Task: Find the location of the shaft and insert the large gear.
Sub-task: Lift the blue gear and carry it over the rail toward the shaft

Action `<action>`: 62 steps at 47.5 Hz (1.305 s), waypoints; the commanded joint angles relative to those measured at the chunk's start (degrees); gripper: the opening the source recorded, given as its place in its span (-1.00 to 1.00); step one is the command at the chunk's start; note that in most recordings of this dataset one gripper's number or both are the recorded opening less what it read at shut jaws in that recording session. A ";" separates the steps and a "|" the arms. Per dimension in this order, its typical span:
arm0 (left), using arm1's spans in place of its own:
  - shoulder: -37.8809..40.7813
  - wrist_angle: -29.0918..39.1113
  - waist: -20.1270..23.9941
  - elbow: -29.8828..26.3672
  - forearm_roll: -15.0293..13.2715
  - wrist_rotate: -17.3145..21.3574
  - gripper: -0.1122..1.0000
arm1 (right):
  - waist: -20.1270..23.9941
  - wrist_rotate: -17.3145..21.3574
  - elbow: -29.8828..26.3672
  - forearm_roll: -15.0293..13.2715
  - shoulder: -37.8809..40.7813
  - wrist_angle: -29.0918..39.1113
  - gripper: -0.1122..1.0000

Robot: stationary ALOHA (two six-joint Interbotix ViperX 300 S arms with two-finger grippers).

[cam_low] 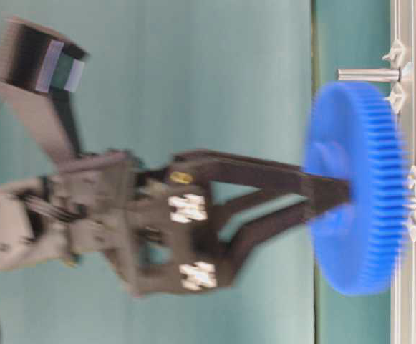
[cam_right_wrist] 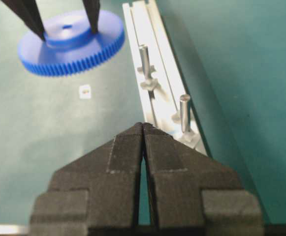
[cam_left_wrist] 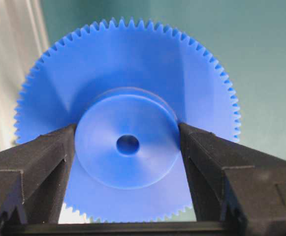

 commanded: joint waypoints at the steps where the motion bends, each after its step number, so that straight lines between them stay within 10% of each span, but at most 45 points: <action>1: -3.08 0.44 1.23 -3.43 0.26 0.53 0.46 | -0.09 0.53 -0.97 0.00 0.35 -0.26 -0.76; 62: 4.83 8.79 9.40 -21.97 0.35 17.23 0.46 | -0.18 0.53 -0.79 0.00 0.35 -0.09 -0.76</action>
